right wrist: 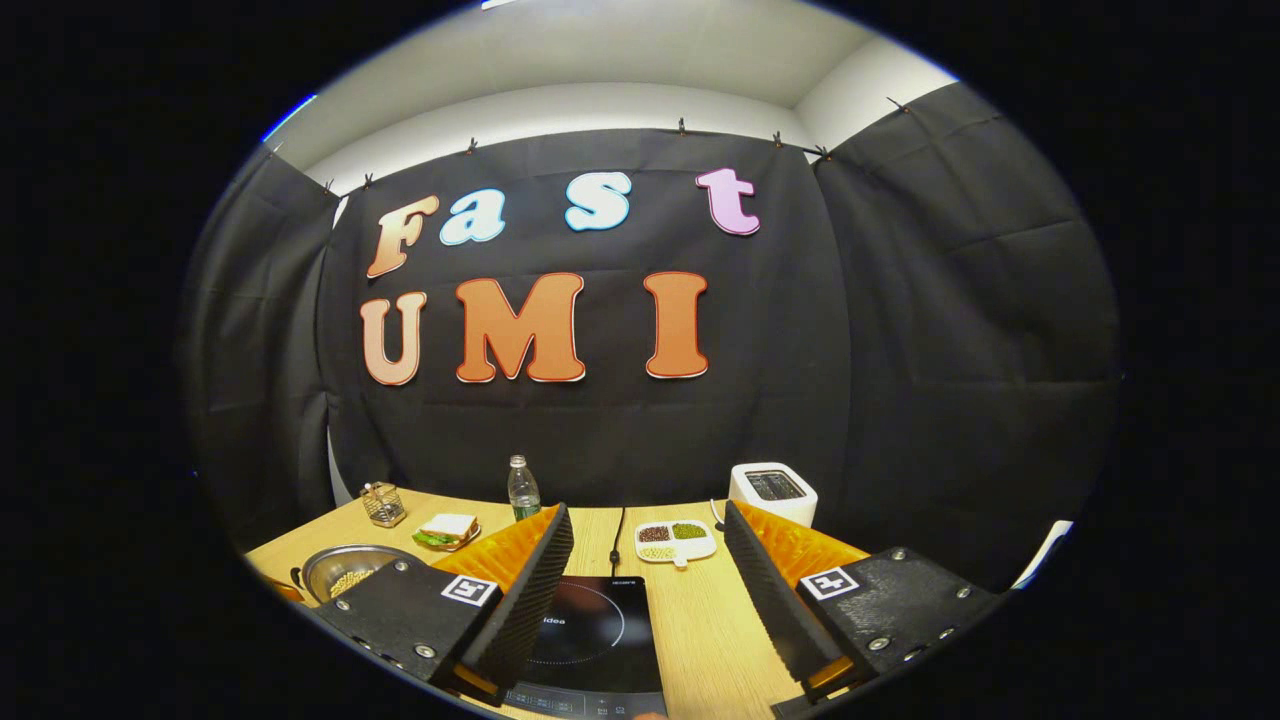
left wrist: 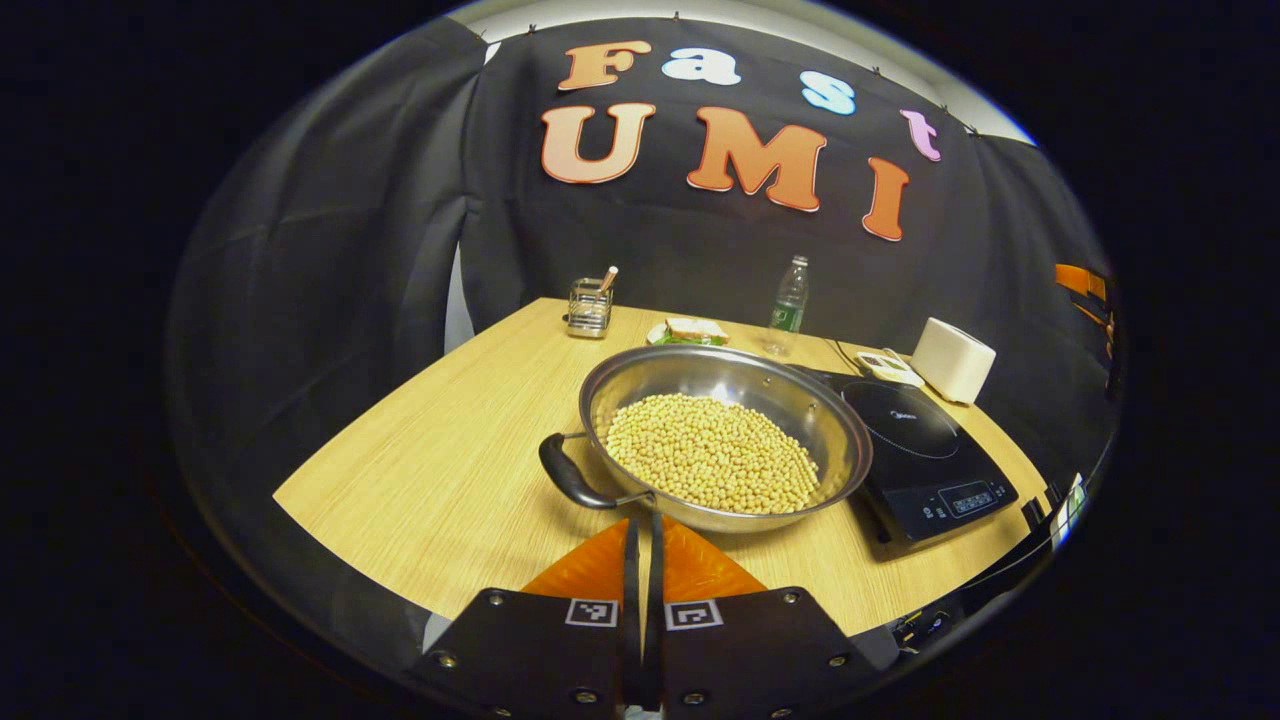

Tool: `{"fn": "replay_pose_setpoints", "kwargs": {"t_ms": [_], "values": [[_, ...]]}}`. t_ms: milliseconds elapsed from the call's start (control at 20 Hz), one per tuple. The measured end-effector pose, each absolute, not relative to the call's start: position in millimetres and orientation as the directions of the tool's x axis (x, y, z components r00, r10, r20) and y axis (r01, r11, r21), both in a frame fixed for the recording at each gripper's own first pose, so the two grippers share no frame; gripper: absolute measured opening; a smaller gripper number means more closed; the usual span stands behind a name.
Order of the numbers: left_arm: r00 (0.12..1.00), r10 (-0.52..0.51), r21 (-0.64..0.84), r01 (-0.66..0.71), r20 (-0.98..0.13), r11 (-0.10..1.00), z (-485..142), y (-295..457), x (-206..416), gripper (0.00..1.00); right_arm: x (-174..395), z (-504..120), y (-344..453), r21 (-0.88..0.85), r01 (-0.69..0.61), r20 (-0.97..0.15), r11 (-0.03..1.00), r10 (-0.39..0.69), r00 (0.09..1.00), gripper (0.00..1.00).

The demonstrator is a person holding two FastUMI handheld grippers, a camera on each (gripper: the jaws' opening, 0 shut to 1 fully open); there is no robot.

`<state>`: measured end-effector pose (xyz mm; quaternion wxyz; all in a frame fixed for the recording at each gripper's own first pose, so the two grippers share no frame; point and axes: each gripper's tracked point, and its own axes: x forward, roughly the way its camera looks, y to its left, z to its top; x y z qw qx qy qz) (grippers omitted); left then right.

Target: First push the handle of the pot to place it horizontally, then grasp the pot with both hands and set it on the induction cooktop.

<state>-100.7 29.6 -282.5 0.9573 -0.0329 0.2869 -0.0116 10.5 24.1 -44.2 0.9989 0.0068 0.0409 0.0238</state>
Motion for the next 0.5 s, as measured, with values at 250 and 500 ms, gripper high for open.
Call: {"fn": "replay_pose_setpoints", "kwargs": {"t_ms": [250,500], "values": [[0.806,-0.03,-0.066,-0.012,-0.591,0.998,-302.1,37.5,-93.4,0.03,7.6,-37.9,19.3,-0.01,-0.015,-0.043,1.0,0.014,0.999,0.94],[0.801,0.007,-0.047,-0.043,-0.599,0.998,-314.8,52.2,-81.0,0.02,7.2,-42.8,21.8,-0.001,-0.019,-0.051,1.0,0.019,0.999,0.94]]}}
